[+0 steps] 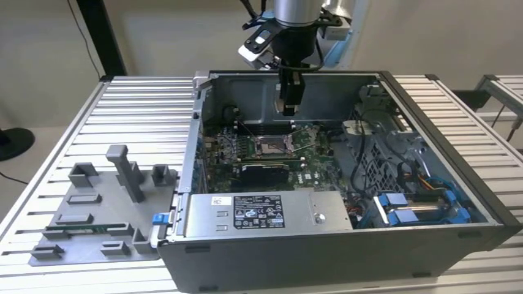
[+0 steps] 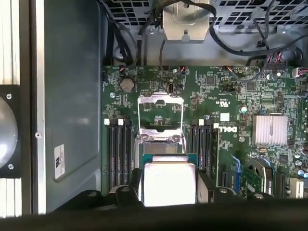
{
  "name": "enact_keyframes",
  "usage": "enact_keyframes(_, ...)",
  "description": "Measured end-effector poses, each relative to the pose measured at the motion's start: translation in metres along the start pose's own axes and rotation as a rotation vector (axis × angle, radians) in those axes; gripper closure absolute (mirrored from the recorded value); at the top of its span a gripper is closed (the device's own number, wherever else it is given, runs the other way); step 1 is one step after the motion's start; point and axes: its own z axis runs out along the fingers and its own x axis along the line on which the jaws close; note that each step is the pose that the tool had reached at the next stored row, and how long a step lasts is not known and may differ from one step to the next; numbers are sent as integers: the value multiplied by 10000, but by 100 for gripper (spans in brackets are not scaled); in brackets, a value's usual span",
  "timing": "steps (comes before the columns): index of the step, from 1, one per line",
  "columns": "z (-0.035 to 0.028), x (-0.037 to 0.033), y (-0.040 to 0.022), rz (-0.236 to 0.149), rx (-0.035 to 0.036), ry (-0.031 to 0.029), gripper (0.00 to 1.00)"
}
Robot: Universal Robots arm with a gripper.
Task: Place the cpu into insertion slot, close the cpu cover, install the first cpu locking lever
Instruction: 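Place the cpu into insertion slot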
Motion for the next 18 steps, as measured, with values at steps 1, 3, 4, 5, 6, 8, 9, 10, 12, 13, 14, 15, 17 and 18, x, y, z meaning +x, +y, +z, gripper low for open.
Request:
enact_keyframes(1, 18, -1, -1, 0, 6, 1, 100)
enact_keyframes(3, 44, -2, -1, 1, 29, 0, 100)
enact_keyframes(4, 60, -2, -2, 2, 38, 0, 100)
enact_keyframes(5, 77, -3, -3, 3, 42, -1, 100)
enact_keyframes(6, 96, -4, -3, 3, 47, 0, 100)
enact_keyframes(8, 132, -3, -4, 2, 51, -1, 100)
enact_keyframes(9, 144, -3, -4, 1, 53, -1, 100)
enact_keyframes(10, 154, -4, -5, 2, 60, -1, 100)
enact_keyframes(12, 175, -5, -6, 4, 73, -1, 100)
enact_keyframes(13, 186, -5, -6, 4, 79, 0, 100)
enact_keyframes(14, 196, -5, -6, 4, 86, 0, 100)
enact_keyframes(15, 208, -6, -7, 4, 93, -2, 100)
enact_keyframes(17, 241, -5, -8, 4, 96, -1, 100)
enact_keyframes(18, 257, -3, -8, 4, 96, -1, 100)
